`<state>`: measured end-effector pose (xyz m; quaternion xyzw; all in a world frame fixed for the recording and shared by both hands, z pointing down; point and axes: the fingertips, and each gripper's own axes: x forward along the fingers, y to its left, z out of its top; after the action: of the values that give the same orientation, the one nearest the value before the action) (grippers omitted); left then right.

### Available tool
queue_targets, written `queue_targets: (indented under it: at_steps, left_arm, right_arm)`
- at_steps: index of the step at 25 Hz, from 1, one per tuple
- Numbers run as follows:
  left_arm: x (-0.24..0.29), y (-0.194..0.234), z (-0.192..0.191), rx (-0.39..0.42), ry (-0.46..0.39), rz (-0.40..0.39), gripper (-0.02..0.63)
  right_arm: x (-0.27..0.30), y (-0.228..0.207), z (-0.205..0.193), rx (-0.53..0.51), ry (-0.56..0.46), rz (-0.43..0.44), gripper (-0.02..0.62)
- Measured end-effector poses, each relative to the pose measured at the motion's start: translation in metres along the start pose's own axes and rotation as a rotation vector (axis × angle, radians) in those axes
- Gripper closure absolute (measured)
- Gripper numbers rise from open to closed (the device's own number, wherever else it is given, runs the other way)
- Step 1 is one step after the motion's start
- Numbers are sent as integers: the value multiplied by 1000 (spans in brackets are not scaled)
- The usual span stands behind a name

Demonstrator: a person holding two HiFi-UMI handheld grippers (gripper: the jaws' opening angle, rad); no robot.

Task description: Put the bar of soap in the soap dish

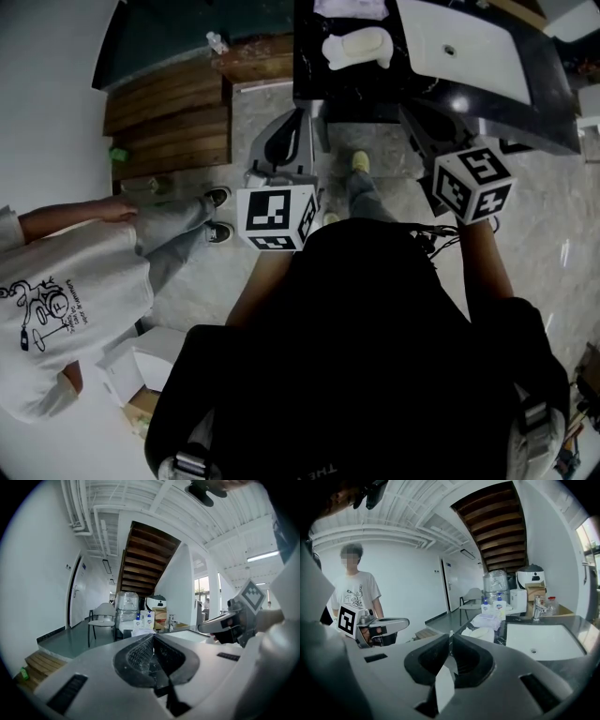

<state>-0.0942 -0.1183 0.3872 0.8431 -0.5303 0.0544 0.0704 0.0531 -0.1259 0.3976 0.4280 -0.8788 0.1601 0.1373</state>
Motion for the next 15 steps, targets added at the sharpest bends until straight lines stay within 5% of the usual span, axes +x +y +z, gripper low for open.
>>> queue_targets:
  at_steps: [15]
  left_arm:
    - [-51,-48,-10,13,-15,-39,603]
  right_arm:
    - [-62,29,-24,-12,-17,-22,561]
